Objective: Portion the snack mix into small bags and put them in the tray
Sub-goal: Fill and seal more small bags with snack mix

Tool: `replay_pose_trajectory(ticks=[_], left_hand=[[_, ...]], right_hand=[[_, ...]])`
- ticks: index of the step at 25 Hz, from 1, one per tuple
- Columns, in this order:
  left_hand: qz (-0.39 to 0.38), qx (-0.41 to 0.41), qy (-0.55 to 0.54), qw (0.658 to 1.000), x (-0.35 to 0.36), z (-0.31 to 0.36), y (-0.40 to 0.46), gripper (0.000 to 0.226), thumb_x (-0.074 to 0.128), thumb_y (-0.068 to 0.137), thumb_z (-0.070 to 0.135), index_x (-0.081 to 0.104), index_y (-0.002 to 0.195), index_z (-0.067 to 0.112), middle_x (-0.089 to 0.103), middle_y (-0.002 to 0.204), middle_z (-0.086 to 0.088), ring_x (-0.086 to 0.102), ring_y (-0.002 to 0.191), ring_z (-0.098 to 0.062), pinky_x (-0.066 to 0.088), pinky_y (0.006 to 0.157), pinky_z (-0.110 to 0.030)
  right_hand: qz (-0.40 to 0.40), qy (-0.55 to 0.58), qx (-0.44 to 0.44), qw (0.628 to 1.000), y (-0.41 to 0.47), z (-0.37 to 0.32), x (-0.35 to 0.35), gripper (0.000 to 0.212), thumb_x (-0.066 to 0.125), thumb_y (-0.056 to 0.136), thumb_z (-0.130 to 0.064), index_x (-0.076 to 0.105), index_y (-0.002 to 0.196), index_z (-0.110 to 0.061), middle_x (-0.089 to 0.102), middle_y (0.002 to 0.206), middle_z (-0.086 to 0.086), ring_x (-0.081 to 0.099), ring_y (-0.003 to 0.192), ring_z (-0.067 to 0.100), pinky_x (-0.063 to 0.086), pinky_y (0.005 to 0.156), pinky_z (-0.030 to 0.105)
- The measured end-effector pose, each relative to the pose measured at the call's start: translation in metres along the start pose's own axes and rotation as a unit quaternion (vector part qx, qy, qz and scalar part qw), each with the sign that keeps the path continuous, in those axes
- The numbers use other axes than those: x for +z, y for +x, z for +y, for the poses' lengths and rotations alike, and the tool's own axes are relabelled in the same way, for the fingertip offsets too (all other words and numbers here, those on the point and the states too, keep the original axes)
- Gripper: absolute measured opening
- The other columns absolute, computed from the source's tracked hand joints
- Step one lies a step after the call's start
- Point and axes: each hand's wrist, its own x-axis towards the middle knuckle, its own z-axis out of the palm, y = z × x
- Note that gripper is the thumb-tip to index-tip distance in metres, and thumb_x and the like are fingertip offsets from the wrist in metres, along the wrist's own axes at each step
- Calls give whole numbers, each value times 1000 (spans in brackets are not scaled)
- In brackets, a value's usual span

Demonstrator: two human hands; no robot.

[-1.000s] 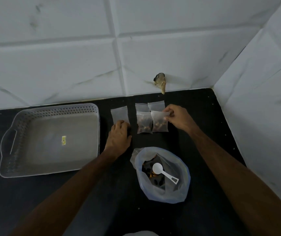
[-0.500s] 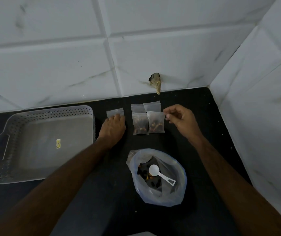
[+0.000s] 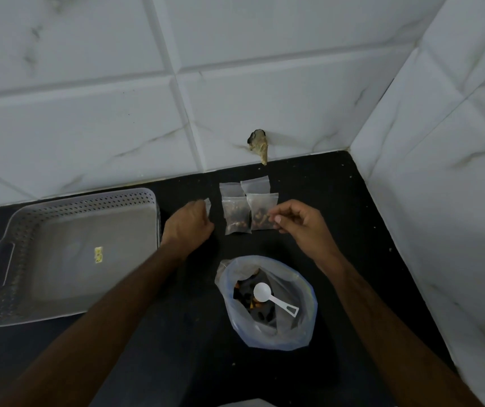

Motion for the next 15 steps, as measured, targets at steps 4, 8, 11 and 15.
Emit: replay_pose_trajectory(ticks=[4, 8, 11, 15], left_hand=[[70, -21, -316, 946, -36, 3, -47, 5, 55, 101, 20, 54, 99, 16, 62, 94, 2, 64, 86, -16, 48, 67, -24], [-11, -3, -645, 764, -56, 2, -97, 9, 56, 90, 27, 53, 88, 18, 55, 95, -11, 56, 94, -33, 52, 79, -52], [-30, -30, -728, 684, -50, 0, -117, 11, 53, 89, 23, 48, 87, 14, 53, 103, -18, 54, 101, -40, 46, 90, -70], [-32, -35, -740, 671, -42, 2, -139, 13, 54, 89, 23, 49, 93, 12, 54, 111, -20, 52, 102, -41, 45, 88, -61]], right_hand=[[7, 6, -13, 1000, -9, -17, 14, 18, 61, 96, -6, 70, 107, -17, 73, 104, -8, 68, 99, 5, 57, 85, 30], [-28, 49, 6, 998, -26, -48, 46, 21, 58, 100, -30, 68, 119, -29, 69, 115, -14, 65, 107, 2, 55, 93, 29], [-85, 69, 38, 993, -41, -64, 69, 25, 58, 100, -36, 70, 116, -23, 71, 110, -9, 67, 102, 7, 56, 88, 28], [-105, 96, 42, 989, -61, -62, 79, 21, 63, 98, -20, 71, 102, -2, 69, 86, 2, 65, 79, 11, 52, 74, 28]])
